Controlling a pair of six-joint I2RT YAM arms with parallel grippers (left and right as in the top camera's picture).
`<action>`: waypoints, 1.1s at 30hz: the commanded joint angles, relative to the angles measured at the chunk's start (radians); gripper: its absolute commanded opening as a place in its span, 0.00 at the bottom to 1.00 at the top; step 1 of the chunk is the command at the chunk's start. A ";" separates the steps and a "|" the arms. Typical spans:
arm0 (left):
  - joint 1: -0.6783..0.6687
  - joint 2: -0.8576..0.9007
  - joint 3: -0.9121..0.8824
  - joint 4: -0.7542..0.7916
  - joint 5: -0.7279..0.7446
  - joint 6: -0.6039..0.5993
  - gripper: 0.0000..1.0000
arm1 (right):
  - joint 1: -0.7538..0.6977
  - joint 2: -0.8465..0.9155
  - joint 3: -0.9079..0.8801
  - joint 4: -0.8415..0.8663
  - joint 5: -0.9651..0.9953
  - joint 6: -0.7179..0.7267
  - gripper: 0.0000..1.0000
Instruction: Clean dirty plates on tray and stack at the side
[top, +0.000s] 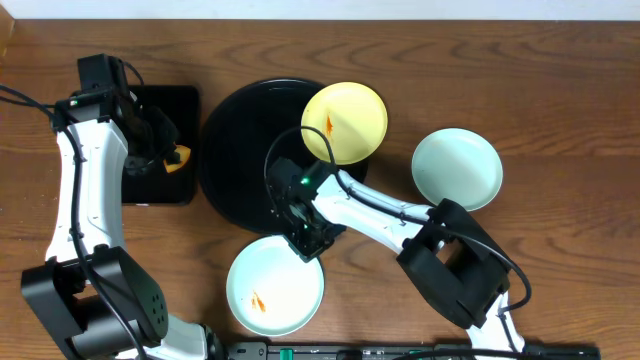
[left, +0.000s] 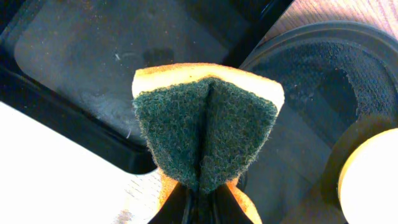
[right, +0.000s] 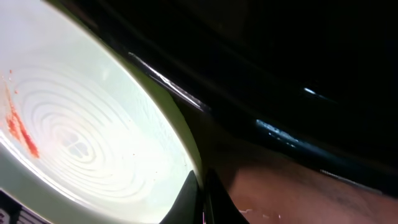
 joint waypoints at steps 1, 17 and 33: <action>0.005 0.002 -0.005 0.001 -0.005 0.006 0.08 | -0.016 -0.019 0.066 -0.016 -0.027 -0.031 0.01; 0.004 0.002 -0.005 0.000 -0.005 0.005 0.09 | -0.305 -0.126 0.101 0.136 -0.108 0.088 0.01; -0.034 0.002 -0.005 -0.002 0.049 0.063 0.08 | -0.246 0.001 0.101 0.461 0.131 0.309 0.01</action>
